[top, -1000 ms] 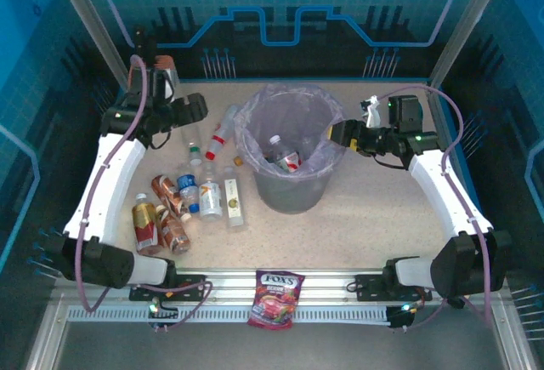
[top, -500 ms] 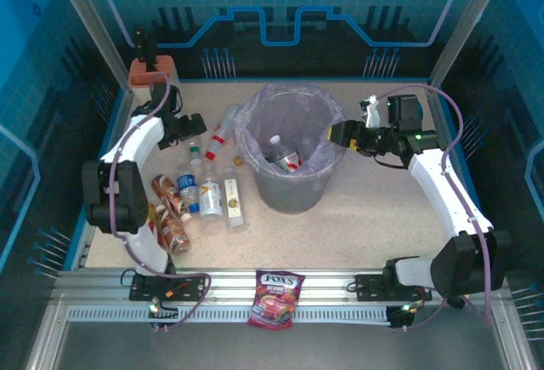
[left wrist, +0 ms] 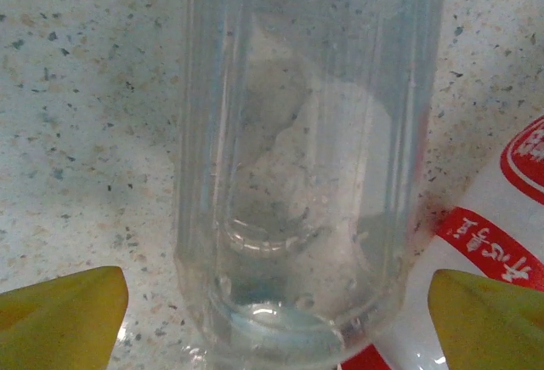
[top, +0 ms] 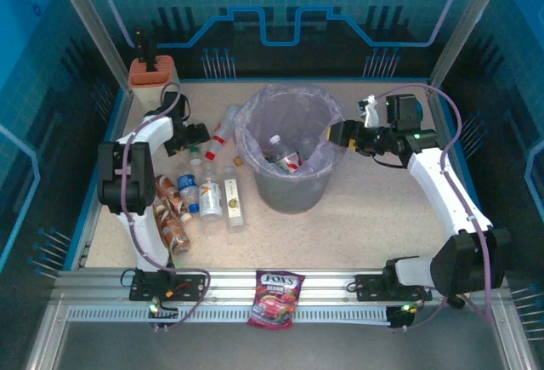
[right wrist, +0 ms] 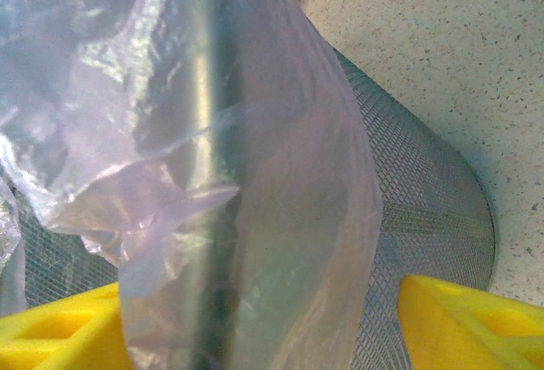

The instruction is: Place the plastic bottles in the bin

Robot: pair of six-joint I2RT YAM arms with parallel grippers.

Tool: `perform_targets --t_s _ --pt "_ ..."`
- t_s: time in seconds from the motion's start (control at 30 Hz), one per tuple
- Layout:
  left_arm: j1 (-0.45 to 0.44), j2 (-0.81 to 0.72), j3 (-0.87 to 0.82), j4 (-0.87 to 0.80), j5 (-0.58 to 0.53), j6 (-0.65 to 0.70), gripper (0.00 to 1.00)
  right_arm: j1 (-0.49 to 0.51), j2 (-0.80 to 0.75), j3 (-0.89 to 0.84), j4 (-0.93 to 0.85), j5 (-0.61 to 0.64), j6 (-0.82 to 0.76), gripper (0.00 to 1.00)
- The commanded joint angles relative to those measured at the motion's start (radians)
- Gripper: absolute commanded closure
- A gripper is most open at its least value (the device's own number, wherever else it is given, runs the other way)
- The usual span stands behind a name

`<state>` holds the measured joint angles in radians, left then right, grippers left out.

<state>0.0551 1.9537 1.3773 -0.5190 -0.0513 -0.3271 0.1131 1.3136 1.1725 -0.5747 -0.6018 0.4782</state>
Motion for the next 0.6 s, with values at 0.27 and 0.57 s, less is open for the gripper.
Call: perform_targets --t_s 0.27,0.57 --pt "0.006 0.038 0.016 0.020 0.014 -0.009 0.32 0.017 0.008 0.004 -0.031 0.028 -0.021 0.25" --pt "0.006 -0.021 0.015 0.008 0.013 0.005 0.47 0.019 -0.005 0.009 -0.045 0.038 -0.021 0.25"
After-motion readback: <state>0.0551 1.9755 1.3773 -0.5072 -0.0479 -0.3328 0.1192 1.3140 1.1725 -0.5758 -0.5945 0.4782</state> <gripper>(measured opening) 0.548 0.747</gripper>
